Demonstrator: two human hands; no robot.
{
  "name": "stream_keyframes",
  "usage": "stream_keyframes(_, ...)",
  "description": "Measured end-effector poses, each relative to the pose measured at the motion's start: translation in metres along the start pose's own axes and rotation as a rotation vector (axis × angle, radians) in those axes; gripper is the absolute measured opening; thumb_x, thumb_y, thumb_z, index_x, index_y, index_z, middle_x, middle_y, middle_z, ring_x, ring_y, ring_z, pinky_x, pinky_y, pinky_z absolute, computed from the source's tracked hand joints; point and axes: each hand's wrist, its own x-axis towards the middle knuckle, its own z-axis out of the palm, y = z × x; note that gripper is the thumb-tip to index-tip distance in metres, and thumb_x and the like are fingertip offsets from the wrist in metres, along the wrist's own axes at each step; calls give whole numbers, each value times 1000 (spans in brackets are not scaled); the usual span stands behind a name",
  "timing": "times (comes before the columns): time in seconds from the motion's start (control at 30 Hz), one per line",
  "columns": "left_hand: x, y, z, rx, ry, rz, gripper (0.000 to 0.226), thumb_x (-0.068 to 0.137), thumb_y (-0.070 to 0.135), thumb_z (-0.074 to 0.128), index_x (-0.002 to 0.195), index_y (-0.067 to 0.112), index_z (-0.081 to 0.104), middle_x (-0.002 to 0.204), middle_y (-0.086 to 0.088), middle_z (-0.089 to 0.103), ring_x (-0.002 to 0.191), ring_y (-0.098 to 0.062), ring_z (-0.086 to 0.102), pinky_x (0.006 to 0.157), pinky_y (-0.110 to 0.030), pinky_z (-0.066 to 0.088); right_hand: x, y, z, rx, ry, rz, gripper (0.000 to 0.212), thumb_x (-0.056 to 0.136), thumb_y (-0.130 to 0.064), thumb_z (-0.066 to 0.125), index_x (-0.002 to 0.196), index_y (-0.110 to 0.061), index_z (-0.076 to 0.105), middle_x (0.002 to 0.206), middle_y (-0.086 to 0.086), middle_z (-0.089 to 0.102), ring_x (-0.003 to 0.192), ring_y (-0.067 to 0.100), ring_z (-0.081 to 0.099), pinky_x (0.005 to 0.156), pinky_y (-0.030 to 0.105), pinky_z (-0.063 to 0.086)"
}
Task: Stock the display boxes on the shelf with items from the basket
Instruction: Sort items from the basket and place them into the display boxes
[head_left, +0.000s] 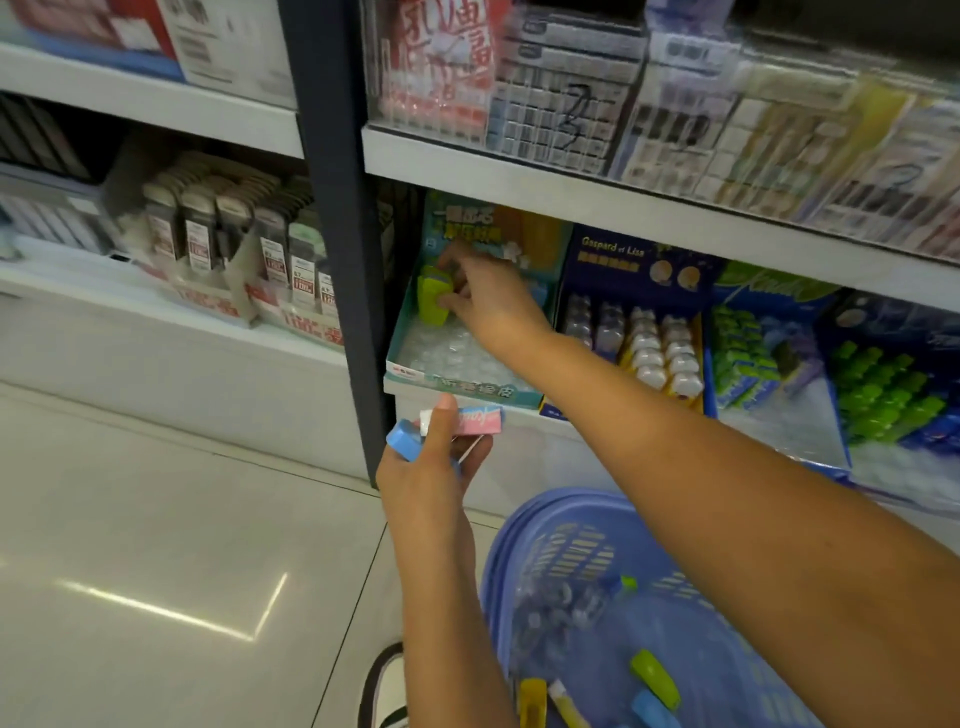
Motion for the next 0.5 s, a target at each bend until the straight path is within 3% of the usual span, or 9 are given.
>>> stream_keyframes(0.17, 1, 4, -1, -9, 2, 21, 24, 85, 24, 69, 72, 16, 50, 49, 10, 54, 59, -9, 66, 68, -28, 59, -2, 2, 14, -9, 81, -51, 23, 87, -7, 61, 110, -6, 57, 106, 14, 64, 93, 29, 60, 80, 36, 50)
stream_keyframes(0.3, 7, 7, -6, -48, 29, -2, 23, 84, 25, 69, 89, 6, 57, 69, -4, 69, 76, -16, 72, 65, -25, 58, -5, 6, 18, -96, 103, -106, 24, 88, -8, 60, 112, -6, 58, 113, 14, 59, 98, 25, 59, 77, 22, 41)
stream_keyframes(0.43, 8, 7, -12, -31, 40, -9, 23, 85, 25, 68, 80, 8, 54, 57, 2, 63, 72, -14, 71, 67, -26, 58, 3, -3, 17, -179, 78, -119, 27, 89, -15, 60, 115, -7, 59, 111, 17, 57, 98, 31, 58, 83, 35, 48)
stream_keyframes(0.5, 10, 7, -14, -26, 43, -6, 26, 86, 25, 68, 74, 10, 51, 52, 5, 59, 68, -12, 70, 66, -26, 58, 5, -4, 17, -189, 76, -107, 28, 89, -15, 60, 116, -7, 61, 114, 17, 57, 100, 31, 58, 85, 34, 47)
